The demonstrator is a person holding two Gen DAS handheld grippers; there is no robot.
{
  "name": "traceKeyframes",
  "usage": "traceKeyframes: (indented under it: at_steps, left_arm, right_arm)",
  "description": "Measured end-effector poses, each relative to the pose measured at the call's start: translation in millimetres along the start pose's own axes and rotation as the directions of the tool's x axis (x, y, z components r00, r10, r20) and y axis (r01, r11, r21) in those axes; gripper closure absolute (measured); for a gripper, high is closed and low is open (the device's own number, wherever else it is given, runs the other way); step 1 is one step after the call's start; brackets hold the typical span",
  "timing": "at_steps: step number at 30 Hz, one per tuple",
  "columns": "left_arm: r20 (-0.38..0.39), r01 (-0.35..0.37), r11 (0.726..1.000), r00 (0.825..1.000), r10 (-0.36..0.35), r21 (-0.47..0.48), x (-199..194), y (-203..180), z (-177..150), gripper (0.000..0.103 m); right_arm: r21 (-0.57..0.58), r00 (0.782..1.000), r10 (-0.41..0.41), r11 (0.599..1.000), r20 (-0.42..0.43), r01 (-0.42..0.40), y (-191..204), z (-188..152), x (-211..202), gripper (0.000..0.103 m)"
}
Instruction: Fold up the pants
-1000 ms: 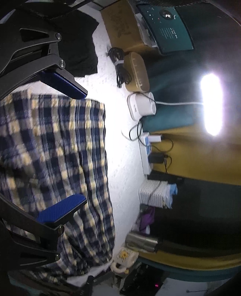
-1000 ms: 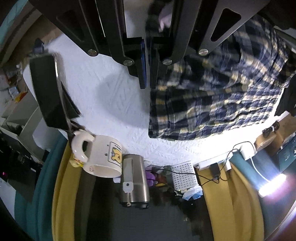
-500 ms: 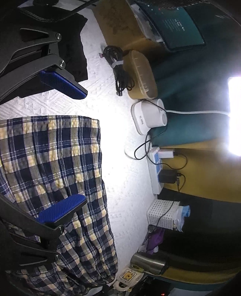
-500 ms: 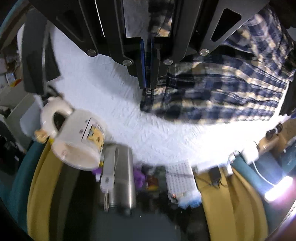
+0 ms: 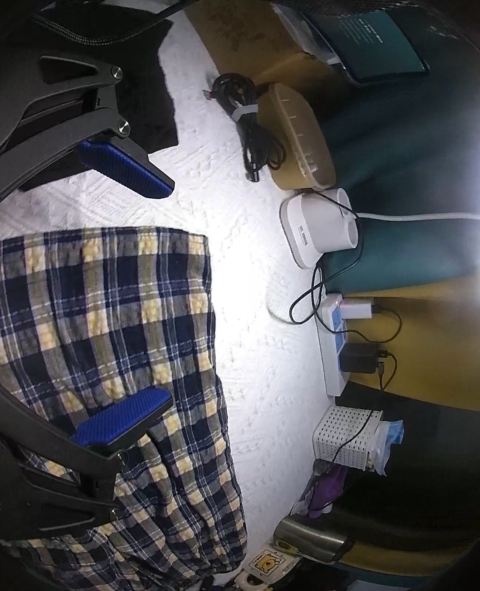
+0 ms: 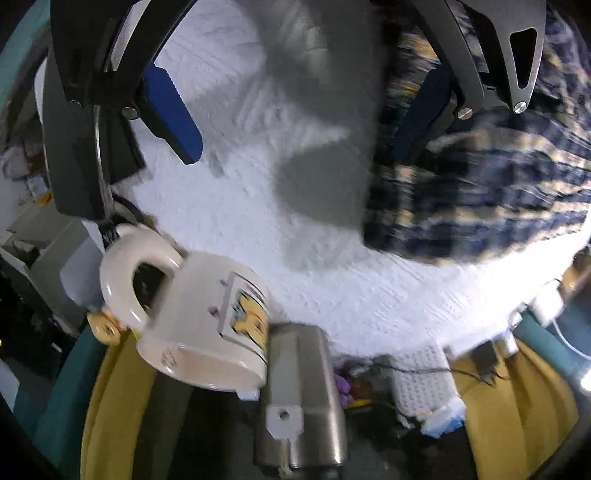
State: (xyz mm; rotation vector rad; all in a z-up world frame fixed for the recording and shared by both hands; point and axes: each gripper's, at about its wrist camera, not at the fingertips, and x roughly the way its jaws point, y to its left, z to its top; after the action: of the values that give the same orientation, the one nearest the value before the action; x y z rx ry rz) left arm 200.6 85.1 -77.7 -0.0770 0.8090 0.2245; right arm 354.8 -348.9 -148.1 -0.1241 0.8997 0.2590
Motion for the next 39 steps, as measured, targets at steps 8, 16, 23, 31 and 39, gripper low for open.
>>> traceKeyframes:
  at_steps: [8, 16, 23, 31, 39]
  left_arm:
    - [-0.035, 0.006, 0.999, 0.999, -0.004, 0.048, 25, 15, 8, 0.002]
    - [-0.152, 0.070, 0.996, 0.987, -0.061, 0.057, 73, 28, 5, 0.005]
    - [-0.102, 0.107, 0.992, 0.990, -0.101, 0.060, 65, 27, 9, 0.099]
    - [-0.004, 0.109, 0.991, 0.994, -0.109, 0.075, 47, 31, 36, 0.099]
    - [-0.056, 0.104, 0.990, 0.993, -0.099, 0.096, 84, 26, 41, 0.098]
  right_arm:
    - [-0.031, 0.987, 0.157, 0.987, 0.025, -0.156, 15, 38, 14, 0.004]
    - [-0.020, 0.971, 0.237, 0.971, -0.032, -0.238, 27, 39, 40, 0.017]
    - [-0.091, 0.974, 0.224, 0.970, -0.034, -0.227, 52, 39, 41, 0.076]
    - [-0.149, 0.985, 0.107, 0.985, 0.139, -0.086, 63, 63, 2, 0.077]
    - [-0.147, 0.999, 0.039, 0.989, 0.033, -0.034, 60, 65, 53, 0.077]
